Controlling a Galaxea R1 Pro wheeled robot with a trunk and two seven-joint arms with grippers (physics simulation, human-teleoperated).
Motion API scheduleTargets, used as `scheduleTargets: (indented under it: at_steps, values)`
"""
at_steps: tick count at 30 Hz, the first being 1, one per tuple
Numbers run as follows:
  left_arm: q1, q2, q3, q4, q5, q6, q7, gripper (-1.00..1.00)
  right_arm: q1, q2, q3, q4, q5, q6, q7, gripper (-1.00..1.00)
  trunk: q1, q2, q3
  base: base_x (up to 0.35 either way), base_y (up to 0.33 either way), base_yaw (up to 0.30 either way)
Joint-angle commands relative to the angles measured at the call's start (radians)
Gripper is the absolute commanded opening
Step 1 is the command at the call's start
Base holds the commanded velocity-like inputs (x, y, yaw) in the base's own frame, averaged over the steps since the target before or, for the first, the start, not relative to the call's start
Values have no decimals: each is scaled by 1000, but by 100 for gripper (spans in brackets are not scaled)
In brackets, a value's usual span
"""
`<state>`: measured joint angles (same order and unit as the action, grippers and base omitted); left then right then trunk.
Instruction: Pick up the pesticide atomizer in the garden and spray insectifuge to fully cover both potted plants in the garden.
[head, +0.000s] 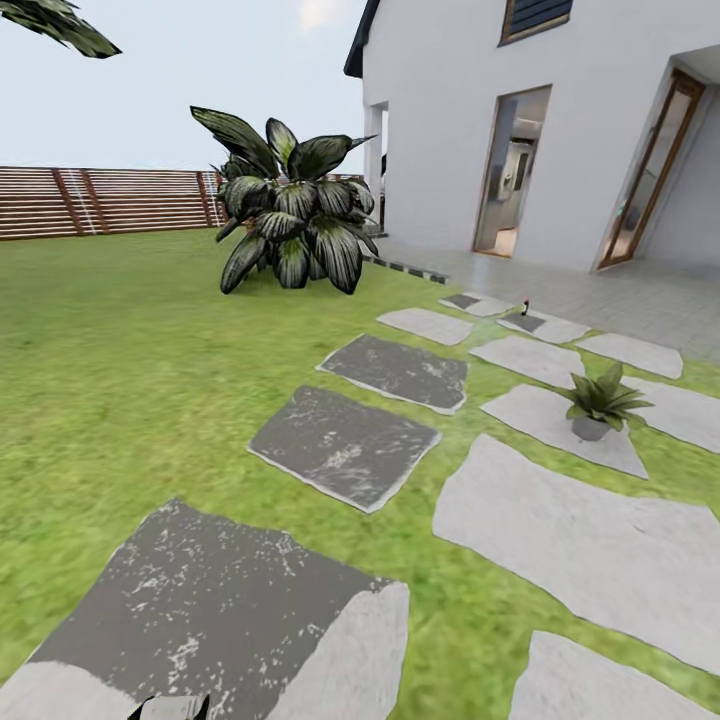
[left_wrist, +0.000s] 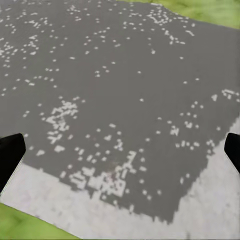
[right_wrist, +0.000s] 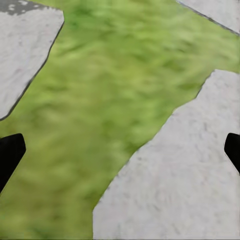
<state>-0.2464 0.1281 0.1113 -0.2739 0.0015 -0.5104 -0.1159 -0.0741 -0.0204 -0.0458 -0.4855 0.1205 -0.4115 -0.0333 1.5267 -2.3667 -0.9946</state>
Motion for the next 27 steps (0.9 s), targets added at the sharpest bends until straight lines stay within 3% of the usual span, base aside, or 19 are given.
scheduleTargets:
  at_steps: [1,27]
  values:
    - [-1,-1,8,1,0,-2,-10,100,-1,0,-3,1,10,-2,-3,100,0,0,-1,339,0,0]
    - [-1,0,8,1,0,-2,-10,100,0,0,-3,1,10,-1,-3,100,0,0,-1,338,0,0]
